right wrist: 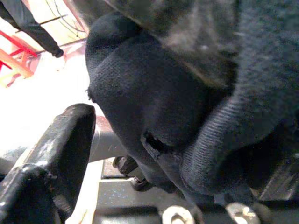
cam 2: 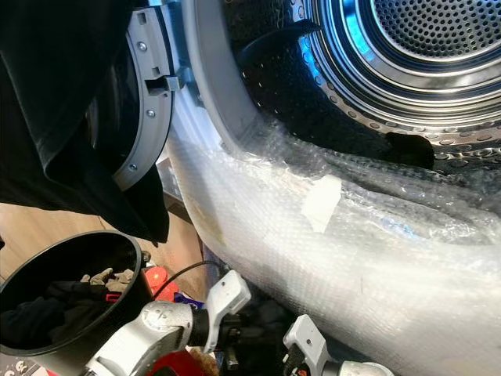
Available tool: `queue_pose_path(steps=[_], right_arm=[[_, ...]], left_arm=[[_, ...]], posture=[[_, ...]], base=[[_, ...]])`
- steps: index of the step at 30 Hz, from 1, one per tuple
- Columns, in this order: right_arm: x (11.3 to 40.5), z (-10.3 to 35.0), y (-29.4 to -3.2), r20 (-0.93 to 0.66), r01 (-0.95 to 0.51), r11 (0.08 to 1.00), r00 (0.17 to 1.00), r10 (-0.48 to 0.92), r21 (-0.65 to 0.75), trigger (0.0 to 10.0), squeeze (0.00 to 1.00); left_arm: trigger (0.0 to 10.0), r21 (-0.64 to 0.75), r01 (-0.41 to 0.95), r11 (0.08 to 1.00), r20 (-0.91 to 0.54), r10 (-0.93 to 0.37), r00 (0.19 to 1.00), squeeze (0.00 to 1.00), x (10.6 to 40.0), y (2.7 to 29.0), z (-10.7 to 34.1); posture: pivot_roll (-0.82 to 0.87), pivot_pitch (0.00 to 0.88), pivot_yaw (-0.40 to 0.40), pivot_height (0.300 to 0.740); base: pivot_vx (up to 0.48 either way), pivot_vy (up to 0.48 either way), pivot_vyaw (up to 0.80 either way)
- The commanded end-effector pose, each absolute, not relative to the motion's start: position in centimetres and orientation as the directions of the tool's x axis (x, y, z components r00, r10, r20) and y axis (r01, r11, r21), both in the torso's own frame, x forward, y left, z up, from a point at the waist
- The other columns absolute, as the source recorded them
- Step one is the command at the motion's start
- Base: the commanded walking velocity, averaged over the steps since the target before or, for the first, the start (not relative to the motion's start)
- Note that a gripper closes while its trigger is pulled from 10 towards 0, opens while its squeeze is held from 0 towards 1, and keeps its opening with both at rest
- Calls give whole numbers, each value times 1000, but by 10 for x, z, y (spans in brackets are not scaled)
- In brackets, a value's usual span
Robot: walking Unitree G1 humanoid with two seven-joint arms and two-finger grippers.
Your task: Clothes washing
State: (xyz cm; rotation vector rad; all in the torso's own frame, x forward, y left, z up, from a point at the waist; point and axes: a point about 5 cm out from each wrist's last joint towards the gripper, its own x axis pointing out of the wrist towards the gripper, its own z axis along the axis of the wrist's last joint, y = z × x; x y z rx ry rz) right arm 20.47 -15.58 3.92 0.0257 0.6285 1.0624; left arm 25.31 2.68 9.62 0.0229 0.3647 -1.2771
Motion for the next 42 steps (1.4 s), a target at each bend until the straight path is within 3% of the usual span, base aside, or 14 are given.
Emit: queue_pose_path(steps=[1, 7, 15, 22, 23, 24, 30, 42], right_arm=[[204, 43, -138, -425, -822, 459, 302, 853, 338, 10000, 0], [206, 41, -135, -446, -771, 501, 317, 837, 393, 10000, 0], [221, 34, -130, -475, -640, 640, 445, 760, 425, 10000, 0], [230, 28, -124, -477, -611, 679, 492, 729, 407, 10000, 0], [231, 27, -125, -483, -608, 688, 499, 720, 396, 3020, 0], [233, 25, -125, -488, -607, 697, 507, 710, 383, 0, 0], [235, 15, -132, -512, -593, 720, 519, 684, 361, 0, 0], [246, 15, -135, -462, -592, 724, 562, 686, 355, 0, 0]], left_arm=[[0, -142, 954, 265, -216, -948, 232, 0, 255, 14, 111], [0, -143, 952, 271, -208, -949, 239, 0, 254, 12, 111], [0, -169, 947, 272, -186, -953, 240, 0, 248, 9, 112], [0, -167, 947, 273, -174, -954, 244, 0, 250, 10, 116], [0, -174, 946, 273, -165, -955, 245, 0, 250, 10, 117], [0, -186, 945, 270, -151, -958, 244, 0, 250, 11, 119], [0, -201, 955, 216, -133, -972, 192, 0, 244, 10, 122], [0, -224, 952, 210, -101, -976, 192, 0, 247, 16, 130]], posture=[[12, 0, 35, 740], [15, 0, 34, 740], [20, 0, 34, 740], [30, 0, 34, 740], [28, 0, 36, 740], [28, 0, 36, 740], [34, 0, 43, 740], [51, 0, 45, 740]], base=[[0, 0, 0], [0, 0, 0], [0, 0, 0], [0, 0, 0], [0, 0, 0], [0, 0, 0], [0, 0, 0], [0, 0, 0]])
